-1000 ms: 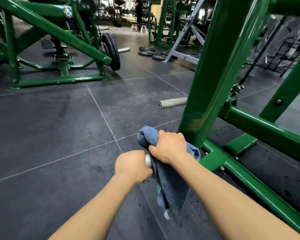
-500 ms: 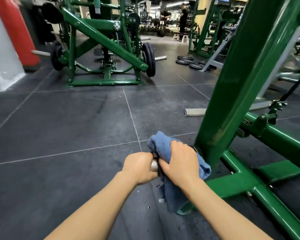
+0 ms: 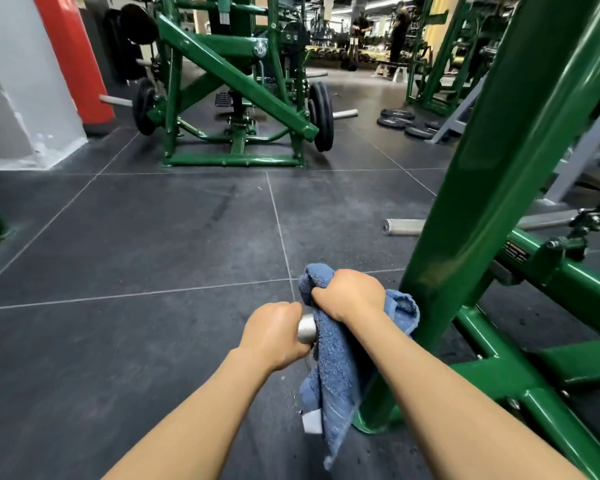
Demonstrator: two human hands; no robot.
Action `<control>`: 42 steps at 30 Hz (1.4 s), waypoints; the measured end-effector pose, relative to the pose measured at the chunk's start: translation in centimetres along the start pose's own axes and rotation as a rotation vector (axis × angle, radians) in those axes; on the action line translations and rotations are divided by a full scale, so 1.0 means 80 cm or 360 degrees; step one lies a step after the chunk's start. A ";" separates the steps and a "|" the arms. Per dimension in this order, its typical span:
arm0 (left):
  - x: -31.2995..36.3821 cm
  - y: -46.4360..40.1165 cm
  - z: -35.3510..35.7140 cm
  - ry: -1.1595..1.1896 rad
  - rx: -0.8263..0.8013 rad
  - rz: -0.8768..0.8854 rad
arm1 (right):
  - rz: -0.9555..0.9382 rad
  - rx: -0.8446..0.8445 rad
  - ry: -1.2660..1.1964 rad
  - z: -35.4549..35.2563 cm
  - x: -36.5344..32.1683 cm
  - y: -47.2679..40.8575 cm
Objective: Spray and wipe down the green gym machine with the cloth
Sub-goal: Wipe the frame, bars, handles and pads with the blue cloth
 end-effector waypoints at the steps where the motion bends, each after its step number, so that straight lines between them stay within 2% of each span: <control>1: 0.000 0.000 -0.001 0.0021 -0.0003 -0.0004 | 0.0008 0.0115 0.0000 -0.004 0.001 0.008; 5: -0.012 0.003 -0.001 0.0327 -0.0160 -0.0026 | -0.0120 0.0721 -0.0016 -0.006 -0.008 0.070; 8: -0.027 0.010 -0.005 0.0492 -0.0228 -0.0146 | -0.0150 0.0953 -0.0042 -0.002 -0.021 0.096; 10: -0.032 0.015 -0.005 0.0456 -0.0216 -0.0204 | -0.0164 0.0907 0.0016 -0.002 -0.029 0.088; 12: -0.033 0.018 -0.005 0.0407 -0.0190 -0.0212 | -0.0176 0.0658 0.0147 -0.006 -0.036 0.062; 15: -0.032 0.022 -0.006 0.0264 -0.0101 -0.0201 | -0.0176 0.0195 0.0077 -0.003 -0.041 0.024; 17: -0.029 0.027 -0.007 0.0202 -0.0007 -0.0189 | -0.0093 0.0111 0.0080 -0.006 -0.043 0.020; 19: -0.029 0.038 -0.007 0.0216 0.0094 -0.0158 | -0.0055 0.0227 0.0124 -0.010 -0.047 0.031; 24: -0.045 0.059 0.005 0.0629 0.0230 -0.0143 | -0.0156 0.0863 0.0126 -0.008 -0.062 0.088; 26: -0.055 0.062 0.011 0.0788 0.0231 -0.0153 | -0.0134 0.0922 0.0155 -0.007 -0.071 0.091; 28: -0.064 0.062 0.014 0.0944 0.0242 -0.0187 | -0.0075 0.0763 0.0236 -0.008 -0.075 0.073; 32: -0.078 0.058 0.021 0.1078 0.0197 -0.0255 | -0.0076 0.0140 0.0235 -0.004 -0.082 0.025; 34: -0.080 0.057 0.023 0.1149 0.0168 -0.0266 | -0.0067 0.0040 0.0218 -0.007 -0.088 0.022; 36: -0.083 0.058 0.023 0.1205 0.0145 -0.0286 | -0.0064 0.0250 0.0229 -0.012 -0.090 0.039; 40: -0.097 0.060 0.021 0.1195 0.0090 -0.0321 | -0.0140 0.0902 0.0158 -0.012 -0.107 0.101; 42: -0.102 0.061 0.020 0.1200 0.0048 -0.0353 | -0.0117 0.0944 0.0174 -0.009 -0.109 0.105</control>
Point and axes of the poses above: each hand's wrist, its own y-axis away from the middle knuckle, its own z-axis out of the palm, x = y × z, the point moved 6 cm from there along -y, towards the middle knuckle, and after that the axes turned 13 degrees about y, right-handed, at the moved point
